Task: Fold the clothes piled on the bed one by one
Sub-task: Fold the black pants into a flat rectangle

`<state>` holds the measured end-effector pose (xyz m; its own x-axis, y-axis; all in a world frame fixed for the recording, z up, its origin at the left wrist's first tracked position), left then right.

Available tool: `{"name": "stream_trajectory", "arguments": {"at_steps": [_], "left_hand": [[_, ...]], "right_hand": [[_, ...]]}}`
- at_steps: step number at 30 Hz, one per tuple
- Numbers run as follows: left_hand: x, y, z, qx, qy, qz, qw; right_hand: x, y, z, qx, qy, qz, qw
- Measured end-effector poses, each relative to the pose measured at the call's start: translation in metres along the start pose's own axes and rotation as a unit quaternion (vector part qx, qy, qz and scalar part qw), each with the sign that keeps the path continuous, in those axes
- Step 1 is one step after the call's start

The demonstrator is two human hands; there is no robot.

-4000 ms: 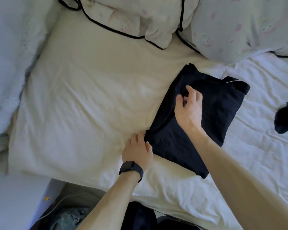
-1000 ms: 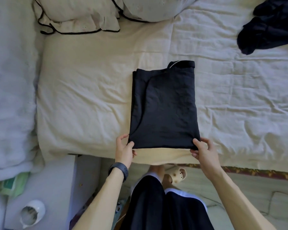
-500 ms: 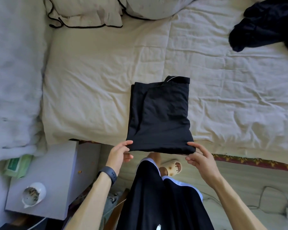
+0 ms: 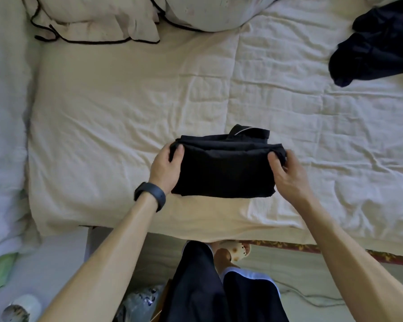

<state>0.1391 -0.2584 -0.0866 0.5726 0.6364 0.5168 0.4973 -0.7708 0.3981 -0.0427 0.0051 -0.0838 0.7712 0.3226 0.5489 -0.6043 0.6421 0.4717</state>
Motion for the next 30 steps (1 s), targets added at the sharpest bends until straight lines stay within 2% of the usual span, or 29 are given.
{"name": "stream_trajectory", "arguments": {"at_steps": [4,9,13,25,27,30], "left_hand": [[-0.050,-0.020,0.009,-0.063,0.029,-0.076,0.995],[-0.087,-0.031,0.026,-0.210,0.028,-0.066,0.975],[-0.096,-0.033,0.042,-0.273,0.034,-0.063,0.959],[-0.097,-0.028,0.044,-0.287,0.032,-0.077,0.954],[-0.091,-0.026,0.031,-0.312,-0.012,-0.099,0.945],[-0.061,-0.035,0.003,-0.366,-0.179,-0.151,0.901]], "right_hand": [[-0.047,-0.021,-0.001,0.025,-0.041,-0.068,0.996],[-0.078,-0.038,-0.018,0.057,-0.082,-0.100,0.990],[-0.090,-0.047,-0.022,0.083,-0.087,-0.101,0.988],[-0.108,-0.046,-0.012,0.216,-0.123,-0.113,0.962],[-0.101,-0.038,-0.009,0.209,-0.126,-0.144,0.959],[-0.070,-0.030,0.001,0.186,-0.051,-0.224,0.955]]}}
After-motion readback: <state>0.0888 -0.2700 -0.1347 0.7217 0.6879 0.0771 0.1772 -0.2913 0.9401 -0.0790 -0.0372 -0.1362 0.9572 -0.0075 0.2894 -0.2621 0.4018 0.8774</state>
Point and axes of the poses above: each hand's wrist, its own x-axis away from the middle knuckle, its own y-axis out of the back of the hand, z = x × y, the point moved 6 cm from there along -x, towards the middle knuckle, and after that the axes turned 3 degrees about -y, right-handed, at the moved point
